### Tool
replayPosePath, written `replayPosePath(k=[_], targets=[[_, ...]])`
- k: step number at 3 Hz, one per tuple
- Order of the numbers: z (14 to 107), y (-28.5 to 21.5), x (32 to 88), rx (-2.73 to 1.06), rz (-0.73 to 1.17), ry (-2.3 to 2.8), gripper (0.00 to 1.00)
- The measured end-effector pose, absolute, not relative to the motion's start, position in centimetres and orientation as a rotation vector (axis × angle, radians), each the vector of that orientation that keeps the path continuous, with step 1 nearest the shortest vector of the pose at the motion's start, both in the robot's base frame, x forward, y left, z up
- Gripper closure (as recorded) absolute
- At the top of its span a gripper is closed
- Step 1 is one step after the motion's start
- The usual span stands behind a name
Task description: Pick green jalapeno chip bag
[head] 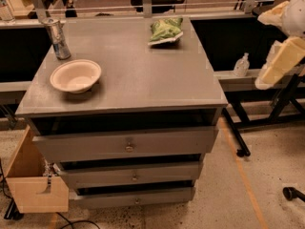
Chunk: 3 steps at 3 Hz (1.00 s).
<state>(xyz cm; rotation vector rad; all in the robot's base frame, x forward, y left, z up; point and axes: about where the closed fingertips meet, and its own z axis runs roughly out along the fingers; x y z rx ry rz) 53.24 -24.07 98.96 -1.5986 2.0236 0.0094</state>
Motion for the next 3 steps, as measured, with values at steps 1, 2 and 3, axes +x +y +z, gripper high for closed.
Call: replayPosePath(k=[1, 2, 3], targets=[[99.0, -25.4, 61.6, -1.444, 0.059, 1.945, 0.0], [98.9, -25.3, 61.5, -1.447, 0.061, 1.947, 0.0], [98.5, -24.9, 64.0, -1.403, 0.051, 1.932, 0.0]])
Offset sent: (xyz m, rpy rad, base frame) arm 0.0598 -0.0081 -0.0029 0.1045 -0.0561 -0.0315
